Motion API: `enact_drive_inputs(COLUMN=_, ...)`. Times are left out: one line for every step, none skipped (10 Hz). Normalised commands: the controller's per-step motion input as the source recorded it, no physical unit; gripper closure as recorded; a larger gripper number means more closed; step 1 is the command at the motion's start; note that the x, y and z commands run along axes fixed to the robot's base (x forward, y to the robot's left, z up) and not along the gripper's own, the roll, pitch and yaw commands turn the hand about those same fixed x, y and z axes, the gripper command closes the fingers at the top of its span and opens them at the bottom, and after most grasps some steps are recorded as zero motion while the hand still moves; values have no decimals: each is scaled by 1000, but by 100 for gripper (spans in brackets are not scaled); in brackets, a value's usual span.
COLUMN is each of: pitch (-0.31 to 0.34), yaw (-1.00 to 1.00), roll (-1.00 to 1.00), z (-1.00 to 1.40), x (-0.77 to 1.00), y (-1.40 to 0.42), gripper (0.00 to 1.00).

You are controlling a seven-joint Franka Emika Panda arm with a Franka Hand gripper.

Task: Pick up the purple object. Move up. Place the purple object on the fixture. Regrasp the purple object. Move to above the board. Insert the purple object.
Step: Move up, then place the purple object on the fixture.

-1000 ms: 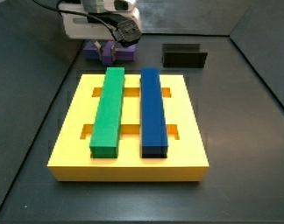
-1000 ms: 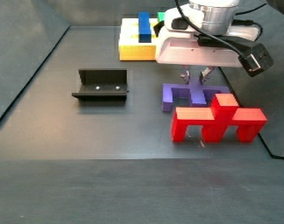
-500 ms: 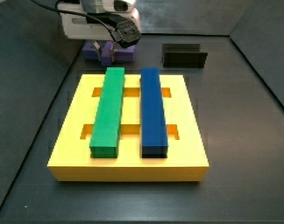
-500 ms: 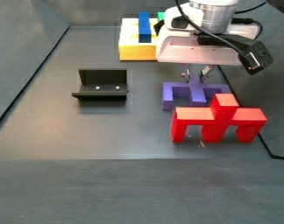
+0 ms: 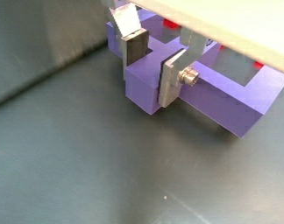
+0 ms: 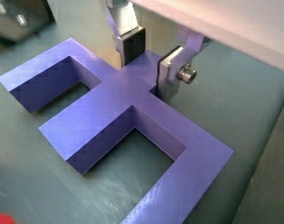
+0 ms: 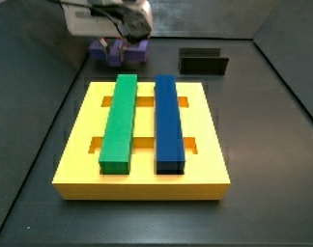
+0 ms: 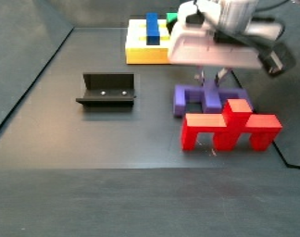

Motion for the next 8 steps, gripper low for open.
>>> enact_drive_inputs(pitch=64, yaw=45, roll=1, z=679, x=-14, y=-73, gripper=100)
enact_drive_inputs(pitch=66, yaw=25, roll=48, z=236, x=25, y=-22, gripper=100)
enact_drive_inputs(pitch=0, yaw=0, roll=0, z=0, x=23, y=0, gripper=100)
enact_drive_inputs(pitch=20, yaw=-66, roll=-117, z=-26, x=297, y=0, gripper=100)
enact_drive_inputs(pitch=229, yaw=0, roll=-783, z=286, x=666, y=57, gripper=100)
enact_drive_inputs(pitch=303, yaw=0, roll=-889, z=443, x=746, y=0, gripper=100)
enact_drive_inputs(pitch=340, yaw=0, roll=-831, z=446, x=794, y=0, gripper=100)
enact_drive_inputs(pitch=377, yaw=0, roll=-794, z=454, x=794, y=-69, gripper=100)
